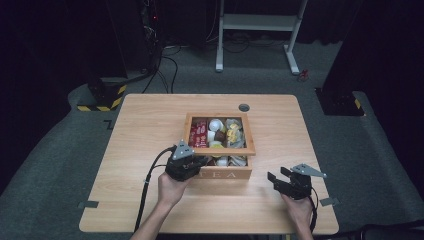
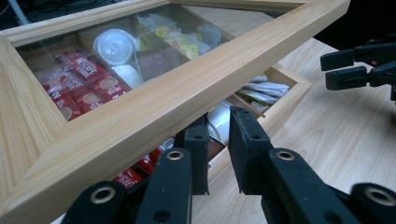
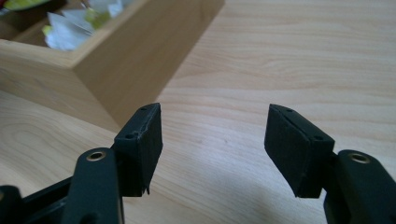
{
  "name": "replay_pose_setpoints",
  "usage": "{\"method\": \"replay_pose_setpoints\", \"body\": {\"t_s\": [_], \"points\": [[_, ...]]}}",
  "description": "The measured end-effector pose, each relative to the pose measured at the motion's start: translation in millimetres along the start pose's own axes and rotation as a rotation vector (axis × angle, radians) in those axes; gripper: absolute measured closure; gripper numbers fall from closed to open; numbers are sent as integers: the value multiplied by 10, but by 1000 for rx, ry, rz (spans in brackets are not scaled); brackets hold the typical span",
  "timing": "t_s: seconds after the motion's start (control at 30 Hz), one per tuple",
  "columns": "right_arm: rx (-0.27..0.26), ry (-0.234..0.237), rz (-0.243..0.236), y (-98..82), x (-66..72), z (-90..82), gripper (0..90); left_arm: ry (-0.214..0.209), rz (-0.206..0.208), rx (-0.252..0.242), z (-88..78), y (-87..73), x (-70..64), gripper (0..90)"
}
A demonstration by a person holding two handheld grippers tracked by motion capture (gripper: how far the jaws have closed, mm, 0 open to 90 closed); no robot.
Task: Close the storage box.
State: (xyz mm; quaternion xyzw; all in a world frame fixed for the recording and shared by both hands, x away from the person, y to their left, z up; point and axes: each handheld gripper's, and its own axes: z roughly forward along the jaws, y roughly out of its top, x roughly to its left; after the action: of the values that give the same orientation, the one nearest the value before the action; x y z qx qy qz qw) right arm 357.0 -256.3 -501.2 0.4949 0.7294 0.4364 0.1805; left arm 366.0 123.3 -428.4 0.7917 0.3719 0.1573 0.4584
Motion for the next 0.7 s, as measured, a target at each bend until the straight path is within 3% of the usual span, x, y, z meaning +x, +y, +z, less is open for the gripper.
{"method": "replay_pose_setpoints", "body": {"t_s": [0.13,0.5,0.7], "points": [[-14,33,-11,37,53,-1,386,0,4,-1,-9,34,-2,755],[-41,69,-42,132,187,-6,403,-3,6,-8,-38,165,33,702],[-60,101,-75,224,323,4,447,3,4,-13,-58,273,67,672]]}}
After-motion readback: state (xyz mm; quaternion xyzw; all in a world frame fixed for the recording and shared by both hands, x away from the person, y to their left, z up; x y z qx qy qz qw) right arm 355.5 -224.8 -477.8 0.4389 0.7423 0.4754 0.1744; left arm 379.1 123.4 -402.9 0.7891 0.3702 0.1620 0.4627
